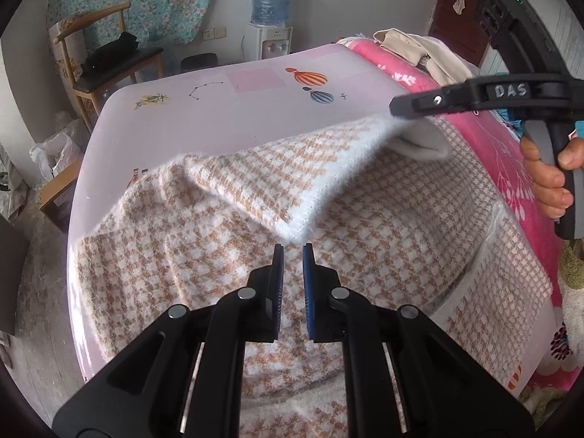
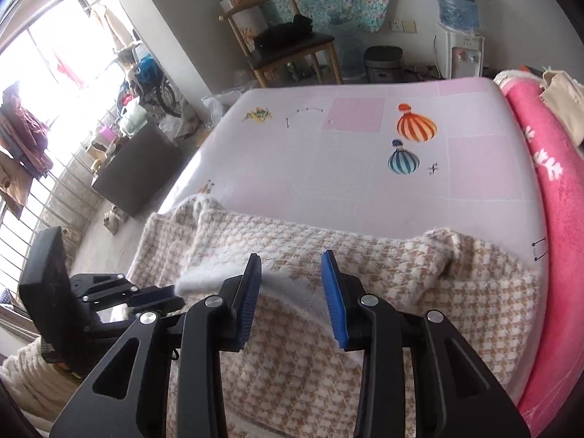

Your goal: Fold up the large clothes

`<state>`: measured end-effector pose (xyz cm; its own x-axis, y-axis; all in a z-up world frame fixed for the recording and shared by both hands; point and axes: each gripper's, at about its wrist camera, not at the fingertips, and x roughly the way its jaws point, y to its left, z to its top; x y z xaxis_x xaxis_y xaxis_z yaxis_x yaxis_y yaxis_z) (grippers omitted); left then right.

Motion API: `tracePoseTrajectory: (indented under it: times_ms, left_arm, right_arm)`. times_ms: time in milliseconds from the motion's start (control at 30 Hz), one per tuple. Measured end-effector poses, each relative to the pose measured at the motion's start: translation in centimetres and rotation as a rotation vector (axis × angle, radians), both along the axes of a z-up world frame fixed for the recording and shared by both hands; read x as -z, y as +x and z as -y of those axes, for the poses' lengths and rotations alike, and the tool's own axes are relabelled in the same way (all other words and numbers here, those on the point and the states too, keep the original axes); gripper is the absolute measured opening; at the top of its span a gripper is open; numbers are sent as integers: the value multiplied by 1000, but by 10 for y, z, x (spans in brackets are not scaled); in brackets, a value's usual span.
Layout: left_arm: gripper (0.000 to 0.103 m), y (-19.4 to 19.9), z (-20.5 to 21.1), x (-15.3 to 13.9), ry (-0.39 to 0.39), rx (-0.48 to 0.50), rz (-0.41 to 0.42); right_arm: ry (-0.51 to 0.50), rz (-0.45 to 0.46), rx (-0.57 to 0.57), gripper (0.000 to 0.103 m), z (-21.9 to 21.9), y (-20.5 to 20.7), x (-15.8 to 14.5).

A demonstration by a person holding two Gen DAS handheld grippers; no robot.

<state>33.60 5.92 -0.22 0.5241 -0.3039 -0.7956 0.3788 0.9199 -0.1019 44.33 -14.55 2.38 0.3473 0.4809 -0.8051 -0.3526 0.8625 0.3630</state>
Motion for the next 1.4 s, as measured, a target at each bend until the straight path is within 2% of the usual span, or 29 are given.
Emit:
tracePoseTrajectory:
  times_ms: [100, 167, 267, 333, 433, 533, 567, 633, 667, 733, 800, 867, 967, 1000, 1133, 1267, 1400]
  left_arm:
    - [9, -6, -18, -8, -13, -32, 4]
    - [9, -5, -31, -15, -49, -65, 5]
    - [9, 8, -40, -28, -115, -96, 16]
    - [9, 22, -32, -36, -147, -94, 22]
    - [10, 47, -4, -41, -203, -34, 17]
    - [10, 72, 27, -22, -239, 27, -77]
    - [10, 77, 36, -11, -228, 43, -119]
    - [10, 82, 52, 14, -116, 59, -177]
    - [10, 80, 54, 23, -64, 59, -177]
    - [10, 73, 50, 23, -53, 73, -149]
    - [10, 71, 43, 23, -31, 60, -142]
    - [8, 71, 35, 24, -36, 56, -146]
    - [4, 73, 26, 25, -51, 37, -151]
    - [4, 74, 24, 26, -55, 30, -152]
    - [2, 74, 17, 27, -69, 24, -149]
    - [2, 77, 13, 23, -61, 8, -135]
    - [2, 80, 4, 21, -53, -16, -129]
  right_arm:
    - [-10, -103, -19, 34, -2, -2, 34]
    - [12, -112, -25, 34, 0, -9, 46]
    - [43, -113, -8, 34, 3, -13, 48]
    - [44, -113, -2, 34, 1, -13, 48]
    - [32, -98, 1, 34, -1, -16, 49]
    - [39, -96, -4, 34, 1, -18, 49]
    - [43, -100, -9, 34, 4, -19, 49]
    - [33, -117, -20, 32, 10, -21, 47]
    - [31, -127, -18, 30, 15, -21, 44]
    - [30, -107, 8, 29, 27, -19, 32]
    - [0, -49, 46, 29, 37, -12, 19]
    - [3, -25, 74, 29, 43, -2, 16]
    - [-48, -60, 80, 29, 42, 10, 43]
    - [-40, -34, 80, 29, 43, 8, 45]
    - [-32, -66, 101, 29, 48, 4, 35]
    - [0, -25, 88, 29, 41, 3, 18]
    - [68, -15, 36, 29, 25, 4, 15]
